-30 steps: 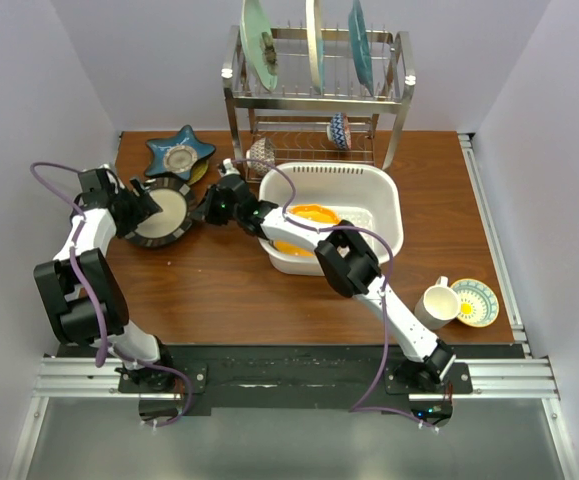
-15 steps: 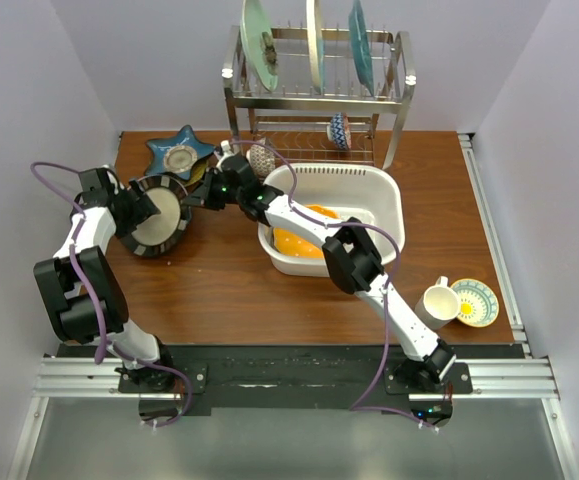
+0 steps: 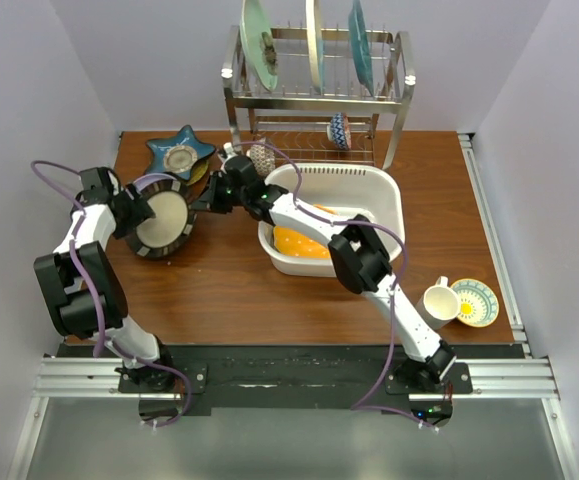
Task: Place the plates into the plastic bin on the countertop
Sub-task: Pick up the plate at the center of the board.
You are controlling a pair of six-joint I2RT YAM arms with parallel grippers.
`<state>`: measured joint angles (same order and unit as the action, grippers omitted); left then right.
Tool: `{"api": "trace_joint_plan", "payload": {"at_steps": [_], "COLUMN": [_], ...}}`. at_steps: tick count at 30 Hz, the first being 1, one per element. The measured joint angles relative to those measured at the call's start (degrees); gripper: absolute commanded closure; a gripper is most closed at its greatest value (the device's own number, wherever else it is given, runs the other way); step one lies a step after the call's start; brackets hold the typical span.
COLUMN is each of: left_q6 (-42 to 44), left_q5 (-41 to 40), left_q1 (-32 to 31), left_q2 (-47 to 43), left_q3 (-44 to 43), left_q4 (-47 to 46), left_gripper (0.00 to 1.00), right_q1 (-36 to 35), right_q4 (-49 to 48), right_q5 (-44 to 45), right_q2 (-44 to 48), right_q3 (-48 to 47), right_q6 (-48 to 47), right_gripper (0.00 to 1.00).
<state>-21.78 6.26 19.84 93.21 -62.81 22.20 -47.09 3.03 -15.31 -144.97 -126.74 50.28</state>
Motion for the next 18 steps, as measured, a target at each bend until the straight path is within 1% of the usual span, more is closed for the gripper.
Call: {"api": "trace_joint_plan", "payload": {"at_steps": [2, 7, 9, 15, 16, 18], "left_q6": [0.3, 0.4, 0.4, 0.4, 0.4, 0.4], "left_q5": [-0.7, -1.2, -1.0, -0.1, 0.0, 0.0], "left_q1": [0.0, 0.0, 0.0, -0.3, -0.4, -0.7], "left_q2": [0.9, 2.4, 3.2, 6.7, 7.2, 7.6], "left_q3": [-0.3, -0.5, -0.8, -3.1, -3.5, -4.2], "left_q4": [0.3, 1.3, 1.5, 2.0, 2.0, 1.9], "left_gripper": [0.39, 0.44, 0.45, 0.46, 0.46, 0.46], "right_q1": [0.2, 0.5, 0.7, 0.9, 1.0, 1.0], "right_q4": [0.3, 1.3, 1.9, 3.1, 3.2, 3.3], "right_q5": [0.4, 1.0, 1.0, 0.8, 0.6, 0.5], "right_q2": [1.7, 4.5, 4.8, 4.7, 4.7, 4.7], "right_q3": [1.1, 2.4, 2.6, 4.2, 4.3, 4.3], "right_q6": [-0.7, -2.4, -3.0, -2.9, -2.8, -2.7], "right_gripper": [1.0, 1.0, 0.99, 0.89, 0.83, 0.77]}}
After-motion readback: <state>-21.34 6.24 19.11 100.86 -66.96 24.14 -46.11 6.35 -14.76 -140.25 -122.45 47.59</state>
